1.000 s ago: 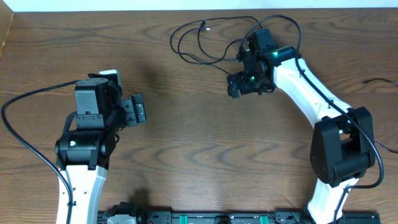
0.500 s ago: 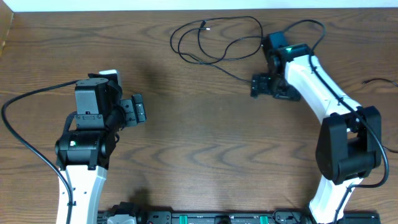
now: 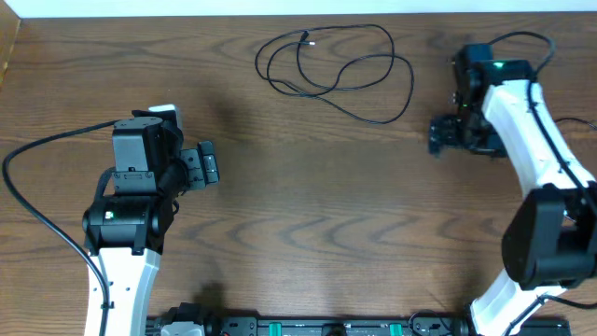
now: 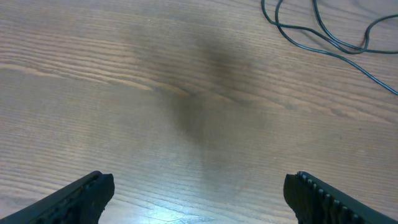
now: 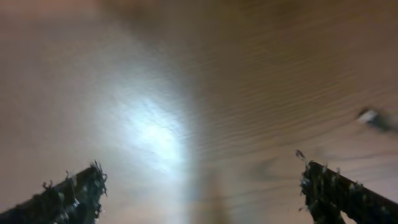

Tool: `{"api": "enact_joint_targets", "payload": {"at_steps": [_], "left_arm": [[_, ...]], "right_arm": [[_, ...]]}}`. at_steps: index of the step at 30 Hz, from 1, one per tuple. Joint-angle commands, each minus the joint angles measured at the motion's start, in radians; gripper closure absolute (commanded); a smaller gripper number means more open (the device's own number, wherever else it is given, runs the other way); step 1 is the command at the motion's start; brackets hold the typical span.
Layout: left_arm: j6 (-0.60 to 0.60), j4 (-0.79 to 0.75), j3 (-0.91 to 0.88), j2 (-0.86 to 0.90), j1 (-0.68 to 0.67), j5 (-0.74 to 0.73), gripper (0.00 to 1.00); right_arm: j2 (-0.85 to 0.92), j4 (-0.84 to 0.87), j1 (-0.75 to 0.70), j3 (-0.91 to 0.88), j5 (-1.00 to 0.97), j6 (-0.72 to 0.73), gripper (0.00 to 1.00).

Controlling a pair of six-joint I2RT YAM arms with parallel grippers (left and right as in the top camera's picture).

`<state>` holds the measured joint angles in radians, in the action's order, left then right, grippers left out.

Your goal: Untangle cables

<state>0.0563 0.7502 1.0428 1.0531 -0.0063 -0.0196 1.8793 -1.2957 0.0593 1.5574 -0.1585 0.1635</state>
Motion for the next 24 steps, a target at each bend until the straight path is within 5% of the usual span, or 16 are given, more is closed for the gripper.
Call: {"api": "enact_joint_targets", "payload": {"at_steps": [1, 6, 15, 20, 24], "left_arm": [[0.009, -0.004, 0.021, 0.000, 0.005, 0.009, 0.08], [0.009, -0.004, 0.021, 0.000, 0.005, 0.009, 0.07], [0.009, -0.004, 0.021, 0.000, 0.005, 0.009, 0.08], [0.009, -0.004, 0.021, 0.000, 0.005, 0.009, 0.08], [0.009, -0.004, 0.021, 0.000, 0.005, 0.009, 0.07]], "right_arm": [[-0.014, -0.037, -0.044, -0.003, -0.023, -0.441, 0.01], [-0.014, -0.005, -0.142, -0.004, -0.023, -0.628, 0.01], [-0.014, 0.070, -0.256, -0.004, -0.023, -0.674, 0.01], [-0.014, 0.063, -0.306, -0.026, -0.023, -1.167, 0.01], [-0.014, 0.142, -0.381, -0.069, -0.022, -1.398, 0.01]]}}
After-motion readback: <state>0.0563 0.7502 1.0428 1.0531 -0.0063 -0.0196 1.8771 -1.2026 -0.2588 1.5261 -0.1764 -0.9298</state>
